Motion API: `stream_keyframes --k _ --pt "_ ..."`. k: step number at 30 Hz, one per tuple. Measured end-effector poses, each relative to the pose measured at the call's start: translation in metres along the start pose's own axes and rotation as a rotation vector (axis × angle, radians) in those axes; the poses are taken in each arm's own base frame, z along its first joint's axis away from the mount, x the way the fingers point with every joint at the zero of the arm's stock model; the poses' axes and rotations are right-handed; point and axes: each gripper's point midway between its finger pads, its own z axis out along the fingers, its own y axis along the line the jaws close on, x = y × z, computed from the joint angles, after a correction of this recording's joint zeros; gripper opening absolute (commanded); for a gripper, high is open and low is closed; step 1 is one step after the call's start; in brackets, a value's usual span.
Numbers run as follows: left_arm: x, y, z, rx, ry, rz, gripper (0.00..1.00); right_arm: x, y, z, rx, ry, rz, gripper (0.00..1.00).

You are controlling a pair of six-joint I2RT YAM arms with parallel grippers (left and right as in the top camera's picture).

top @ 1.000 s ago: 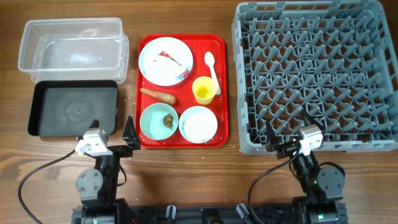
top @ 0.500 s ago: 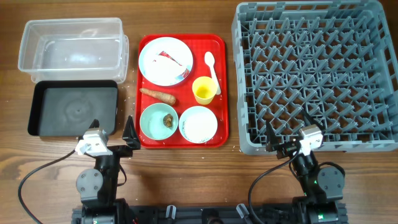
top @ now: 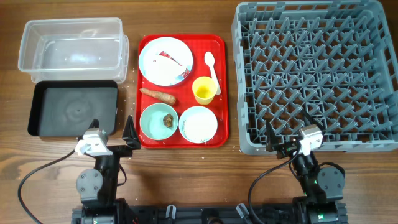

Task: Sort waste into correct bins and load items into the dishwasher rack

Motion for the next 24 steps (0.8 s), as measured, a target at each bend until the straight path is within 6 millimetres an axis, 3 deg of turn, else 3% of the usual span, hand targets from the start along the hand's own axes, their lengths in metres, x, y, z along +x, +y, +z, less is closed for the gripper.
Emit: stream_keyframes --k 3,4,6,9,12,15,16,18,22,24 --pt "-0.003 0.000 0.000 0.001 -0.015 0.001 1.00 -0.002 -0.002 0.000 0.009 -0.009 -0.006 1.00" --pt "-0.011 -0.002 0.000 0.009 -0.051 0.004 1.00 -0.013 -0.002 0.000 0.013 -0.051 -0.015 1.00" --pt "-0.039 -0.013 -0.003 0.056 -0.164 0.016 1.00 -0.054 -0.002 -0.006 0.012 -0.218 -0.047 1.00" --pt "-0.069 -0.027 -0.012 0.121 -0.283 0.034 1.00 -0.091 0.004 -0.018 -0.014 -0.378 -0.080 1.00" --pt "-0.076 -0.032 -0.012 0.128 -0.245 0.032 1.00 -0.098 0.007 -0.017 -0.036 -0.338 -0.049 1.00" --pt "-0.117 -0.046 -0.006 0.134 -0.171 0.026 1.00 -0.136 0.007 -0.019 -0.049 -0.288 -0.031 1.00" --pt "-0.138 -0.056 0.004 0.156 -0.121 0.023 1.00 -0.157 0.007 -0.016 -0.060 -0.261 -0.026 0.99" --pt "-0.149 -0.063 0.032 0.161 0.044 0.000 1.00 -0.177 0.006 0.001 -0.086 -0.143 0.003 1.00" --pt "-0.148 -0.068 0.107 0.104 0.440 -0.064 1.00 -0.174 0.002 0.045 -0.128 0.189 0.097 1.00" --pt "-0.147 -0.084 0.150 0.104 0.568 -0.059 1.00 -0.164 0.000 0.069 -0.148 0.337 0.143 1.00"
